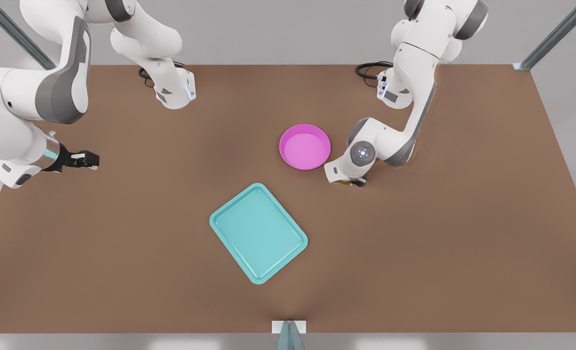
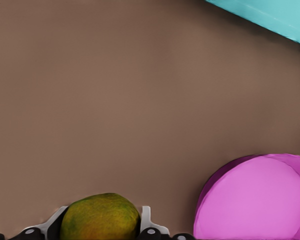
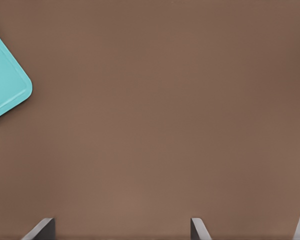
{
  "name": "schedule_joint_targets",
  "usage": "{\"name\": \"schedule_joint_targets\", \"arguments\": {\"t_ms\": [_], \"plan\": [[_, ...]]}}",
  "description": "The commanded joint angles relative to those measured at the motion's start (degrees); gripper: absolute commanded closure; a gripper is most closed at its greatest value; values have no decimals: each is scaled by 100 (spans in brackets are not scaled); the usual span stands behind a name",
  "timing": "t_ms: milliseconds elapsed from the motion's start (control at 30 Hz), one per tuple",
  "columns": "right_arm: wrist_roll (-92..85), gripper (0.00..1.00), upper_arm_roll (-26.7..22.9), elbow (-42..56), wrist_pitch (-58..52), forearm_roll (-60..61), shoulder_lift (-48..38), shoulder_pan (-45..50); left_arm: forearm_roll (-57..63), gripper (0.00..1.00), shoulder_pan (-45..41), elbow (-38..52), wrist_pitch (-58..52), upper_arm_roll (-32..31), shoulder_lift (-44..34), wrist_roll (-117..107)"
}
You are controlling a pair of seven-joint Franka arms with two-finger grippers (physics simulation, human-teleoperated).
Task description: Place the orange on the plate with the left arm and the plate on the tray with the right arm
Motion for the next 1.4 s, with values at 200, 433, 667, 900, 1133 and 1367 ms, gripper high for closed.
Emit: {"name": "schedule_joint_targets", "arguments": {"t_ms": [200,433,667,900,1133,1367], "plan": [[78,0,-3,-33,13,4,28,-2,-434,35,-1565,896,-1008,-87,767,-3976],[78,0,-12,-130,13,39,28,-2,-426,0,-1565,817,-1525,-8,750,-3879],[1370,0,32,-2458,3465,2008,380,2238,-399,0,-1205,3682,-5315,4220,-76,-346],[2495,0,1358,-4489,5295,3177,177,2380,682,0,2399,2863,-3714,546,-1255,49],[2407,0,1491,-4190,5480,3186,907,2740,682,0,2399,3620,-3952,598,-762,129],[2407,0,1552,-3971,6174,3186,1601,3171,664,0,2399,3585,-3987,625,-788,76]]}}
